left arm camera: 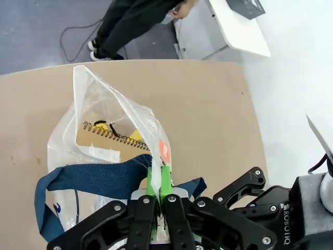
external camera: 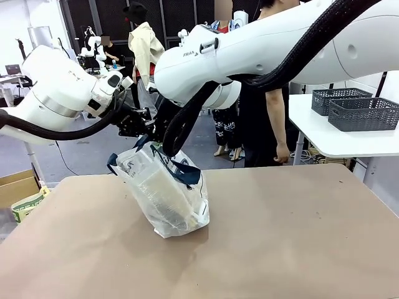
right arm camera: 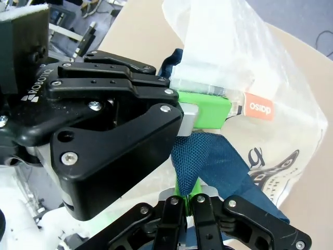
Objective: Transfer purchased items from the store into the shopping bag.
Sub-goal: Move the Reusable shopping bag to the right side of the table.
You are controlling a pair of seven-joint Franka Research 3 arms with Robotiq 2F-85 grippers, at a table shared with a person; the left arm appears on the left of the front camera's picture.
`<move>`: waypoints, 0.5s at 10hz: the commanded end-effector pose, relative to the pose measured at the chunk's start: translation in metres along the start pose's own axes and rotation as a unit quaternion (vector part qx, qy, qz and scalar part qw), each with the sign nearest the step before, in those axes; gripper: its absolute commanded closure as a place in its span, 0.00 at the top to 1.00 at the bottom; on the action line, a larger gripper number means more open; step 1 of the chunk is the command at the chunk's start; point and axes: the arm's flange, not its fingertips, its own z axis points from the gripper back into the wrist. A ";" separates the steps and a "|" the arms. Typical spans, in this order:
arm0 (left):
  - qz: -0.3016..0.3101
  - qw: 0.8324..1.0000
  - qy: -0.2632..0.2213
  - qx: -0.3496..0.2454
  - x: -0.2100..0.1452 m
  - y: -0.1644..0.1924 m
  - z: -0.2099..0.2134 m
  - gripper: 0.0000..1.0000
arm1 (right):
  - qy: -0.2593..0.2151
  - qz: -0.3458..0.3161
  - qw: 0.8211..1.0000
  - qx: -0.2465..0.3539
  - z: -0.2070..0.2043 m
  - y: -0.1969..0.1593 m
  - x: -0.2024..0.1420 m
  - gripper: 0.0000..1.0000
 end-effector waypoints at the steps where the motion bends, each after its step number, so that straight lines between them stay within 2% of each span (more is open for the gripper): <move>1: 0.010 1.000 0.002 0.004 0.001 0.001 0.006 0.00 | 0.001 -0.003 1.000 0.001 -0.001 0.001 0.000 0.00; 3: 0.012 1.000 0.009 0.008 0.005 -0.001 0.005 0.00 | 0.001 0.000 1.000 0.000 -0.001 0.001 0.000 0.00; 5: 0.011 1.000 0.012 0.010 0.006 -0.001 0.003 0.00 | 0.001 0.012 1.000 0.015 0.008 0.004 -0.003 0.37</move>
